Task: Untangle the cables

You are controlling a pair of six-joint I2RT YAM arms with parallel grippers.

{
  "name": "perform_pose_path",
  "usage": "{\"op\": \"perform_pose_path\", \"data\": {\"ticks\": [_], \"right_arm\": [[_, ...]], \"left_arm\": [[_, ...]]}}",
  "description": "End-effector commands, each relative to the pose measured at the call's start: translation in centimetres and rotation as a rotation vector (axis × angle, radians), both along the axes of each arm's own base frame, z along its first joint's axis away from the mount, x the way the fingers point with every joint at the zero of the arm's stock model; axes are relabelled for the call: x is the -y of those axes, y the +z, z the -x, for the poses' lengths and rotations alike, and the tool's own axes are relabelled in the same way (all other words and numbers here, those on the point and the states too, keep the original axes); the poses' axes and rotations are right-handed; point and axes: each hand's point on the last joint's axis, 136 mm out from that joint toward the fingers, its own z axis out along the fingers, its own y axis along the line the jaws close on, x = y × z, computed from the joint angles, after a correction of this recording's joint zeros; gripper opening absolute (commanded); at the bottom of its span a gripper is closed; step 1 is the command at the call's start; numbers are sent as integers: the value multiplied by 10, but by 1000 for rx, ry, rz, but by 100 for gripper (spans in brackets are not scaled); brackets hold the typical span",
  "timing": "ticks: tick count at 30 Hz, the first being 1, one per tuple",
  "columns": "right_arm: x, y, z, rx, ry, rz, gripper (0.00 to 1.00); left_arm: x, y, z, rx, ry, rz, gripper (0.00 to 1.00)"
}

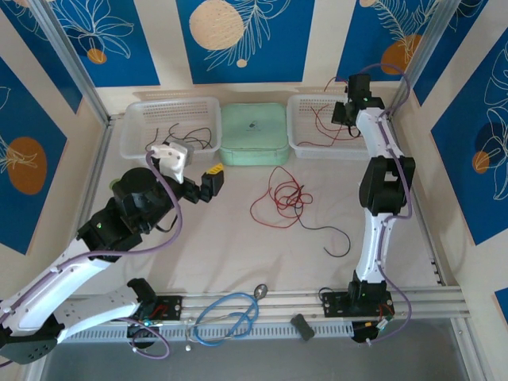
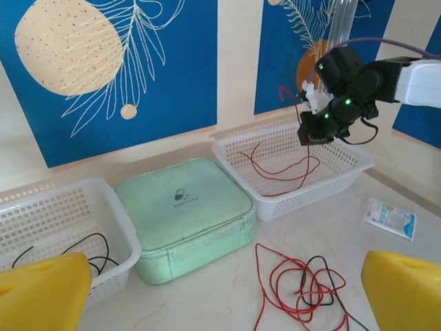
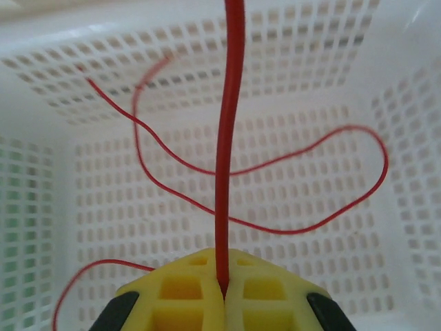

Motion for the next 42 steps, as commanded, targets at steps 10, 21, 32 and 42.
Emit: {"op": "perform_pose_path", "data": {"ticks": [10,21,32,42], "right_arm": [[17,-52,30,-287,-94,-86,0],[11,-31,30,-254,-72,-107,61],[2,54,43,-96,-59,-90,70],[-34,107,137,15,-50,-138,72]], "left_arm": [[-9,8,8,2,5,21,100],[-8,6,8,-10,1,19,100],[0,-23,3,-137,5,-54,97],[36,-104,-3,-445,-39,-151,90]]}}
